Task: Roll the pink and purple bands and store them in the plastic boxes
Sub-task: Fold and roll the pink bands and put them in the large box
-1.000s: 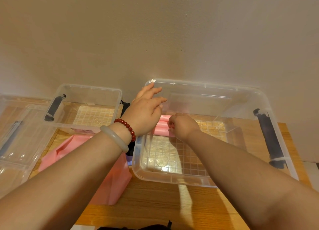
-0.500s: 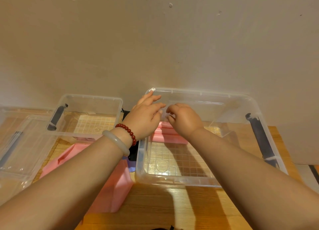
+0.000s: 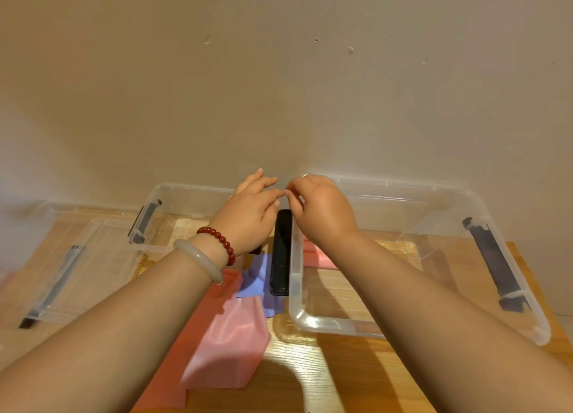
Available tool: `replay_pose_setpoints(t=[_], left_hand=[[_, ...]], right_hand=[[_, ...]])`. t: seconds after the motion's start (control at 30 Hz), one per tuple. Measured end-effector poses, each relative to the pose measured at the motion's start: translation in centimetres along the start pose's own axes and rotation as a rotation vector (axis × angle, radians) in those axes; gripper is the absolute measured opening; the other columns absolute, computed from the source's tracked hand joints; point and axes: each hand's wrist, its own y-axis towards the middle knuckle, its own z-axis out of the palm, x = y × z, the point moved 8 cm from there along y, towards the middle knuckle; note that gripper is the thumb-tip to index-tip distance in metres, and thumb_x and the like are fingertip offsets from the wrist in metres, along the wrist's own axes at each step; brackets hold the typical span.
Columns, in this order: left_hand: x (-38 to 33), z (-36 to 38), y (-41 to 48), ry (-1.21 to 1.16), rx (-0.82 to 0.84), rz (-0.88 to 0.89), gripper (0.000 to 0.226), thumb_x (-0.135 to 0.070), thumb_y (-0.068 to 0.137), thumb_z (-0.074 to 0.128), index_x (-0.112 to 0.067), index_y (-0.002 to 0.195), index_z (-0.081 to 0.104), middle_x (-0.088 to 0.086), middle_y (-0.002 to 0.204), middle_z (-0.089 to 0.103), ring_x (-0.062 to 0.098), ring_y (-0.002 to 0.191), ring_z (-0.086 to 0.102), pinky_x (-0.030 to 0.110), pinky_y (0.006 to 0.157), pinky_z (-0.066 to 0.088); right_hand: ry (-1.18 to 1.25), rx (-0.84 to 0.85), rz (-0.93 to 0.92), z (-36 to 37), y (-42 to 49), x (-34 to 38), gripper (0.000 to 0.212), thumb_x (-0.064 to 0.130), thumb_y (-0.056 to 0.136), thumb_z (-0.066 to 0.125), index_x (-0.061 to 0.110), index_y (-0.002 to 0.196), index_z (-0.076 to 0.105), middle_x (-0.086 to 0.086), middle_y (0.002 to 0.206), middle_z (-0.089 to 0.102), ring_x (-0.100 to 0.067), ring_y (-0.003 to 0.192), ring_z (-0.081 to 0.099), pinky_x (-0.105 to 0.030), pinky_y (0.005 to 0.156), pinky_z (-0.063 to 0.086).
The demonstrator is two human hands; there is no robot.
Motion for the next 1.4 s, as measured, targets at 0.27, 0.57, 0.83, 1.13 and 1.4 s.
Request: replay_pose_setpoints(t=[0.27, 0.57, 0.83, 1.13, 1.4], left_hand=[[4.5, -4.1, -0.7, 0.04, 0.006, 0.021, 0.037, -0.021, 0.102, 0.037, -0.014, 0.133, 0.055, 0.003, 0.153, 0.036, 0.018, 0.148, 0.009, 0.034, 0.118, 0.012], [7.9, -6.9, -1.7, 0.054, 0.005, 0.034, 0.037, -0.02, 0.103, 0.037, -0.015, 0.136, 0.052, 0.002, 0.153, 0.036, 0.017, 0.148, 0.009, 0.036, 0.119, 0.013], [8.1, -6.3, -5.3, 0.033, -0.058, -0.026, 0.036, -0.016, 0.101, 0.04, -0.013, 0.134, 0.055, 0.003, 0.147, 0.044, 0.018, 0.142, 0.025, 0.022, 0.113, 0.014], [7.6, -1.6, -9.6, 0.015, 0.0, -0.142, 0.036, -0.016, 0.1, 0.041, -0.013, 0.133, 0.055, 0.004, 0.146, 0.044, 0.022, 0.138, 0.031, 0.027, 0.113, 0.019], [8.0, 0.9, -12.1, 0.004, 0.023, -0.101, 0.034, -0.016, 0.099, 0.043, -0.015, 0.13, 0.059, 0.003, 0.141, 0.048, 0.021, 0.134, 0.034, 0.031, 0.113, 0.025]], right_hand=[[-0.015, -0.054, -0.032, 2.5, 2.1, 5.8, 0.02, 0.02, 0.093, 0.055, 0.006, 0.092, 0.069, -0.012, 0.086, 0.066, -0.036, 0.085, 0.059, -0.044, 0.067, 0.051], [0.007, -0.094, 0.039, 5.0, 2.6, 9.2, 0.017, 0.018, 0.092, 0.056, 0.005, 0.089, 0.067, -0.013, 0.08, 0.064, -0.036, 0.08, 0.058, -0.041, 0.061, 0.049], [0.049, 0.006, 0.029, 7.0, -0.4, 10.5, 0.02, 0.014, 0.097, 0.05, 0.005, 0.098, 0.067, -0.013, 0.089, 0.064, -0.035, 0.088, 0.055, -0.037, 0.063, 0.041], [0.098, 0.129, 0.048, 8.9, -5.9, 10.3, 0.024, 0.013, 0.098, 0.048, 0.004, 0.112, 0.065, -0.015, 0.102, 0.063, -0.035, 0.099, 0.053, -0.037, 0.071, 0.038], [0.133, 0.068, 0.068, 10.1, -9.7, 10.2, 0.021, 0.012, 0.094, 0.052, 0.004, 0.104, 0.069, -0.014, 0.091, 0.066, -0.034, 0.087, 0.057, -0.041, 0.068, 0.046]])
